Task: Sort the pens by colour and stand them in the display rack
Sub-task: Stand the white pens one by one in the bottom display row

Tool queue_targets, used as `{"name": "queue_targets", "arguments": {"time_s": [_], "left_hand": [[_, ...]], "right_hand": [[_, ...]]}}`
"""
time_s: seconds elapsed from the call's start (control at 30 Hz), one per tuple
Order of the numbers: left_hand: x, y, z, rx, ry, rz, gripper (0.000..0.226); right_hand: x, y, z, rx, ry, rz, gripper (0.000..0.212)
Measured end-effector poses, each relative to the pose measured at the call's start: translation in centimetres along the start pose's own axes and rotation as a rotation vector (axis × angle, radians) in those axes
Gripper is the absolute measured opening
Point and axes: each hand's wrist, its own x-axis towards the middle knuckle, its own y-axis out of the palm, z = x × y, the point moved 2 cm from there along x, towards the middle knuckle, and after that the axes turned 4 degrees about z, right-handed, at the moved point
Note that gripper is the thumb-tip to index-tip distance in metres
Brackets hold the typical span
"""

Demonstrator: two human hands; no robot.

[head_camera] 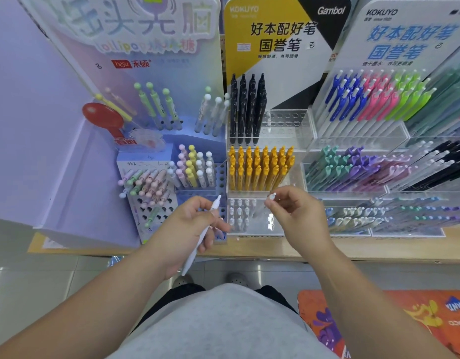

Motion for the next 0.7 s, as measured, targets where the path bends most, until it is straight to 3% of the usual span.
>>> {"name": "queue_targets", "arguments": {"time_s": [0.3, 0.7], "left_hand": [[-0.3, -0.6, 0.8, -0.032, 0.012, -0.064, 0.019], [-0.5, -0.6, 0.7, 0.013, 0.008, -0.054, 0.017]], "right_hand": [[0.3, 2.2, -1.5, -0.335, -0.187, 0.072, 0.013], [0.2, 3.9, -2.9, -0.466, -0.171, 0.096, 0.019]]}}
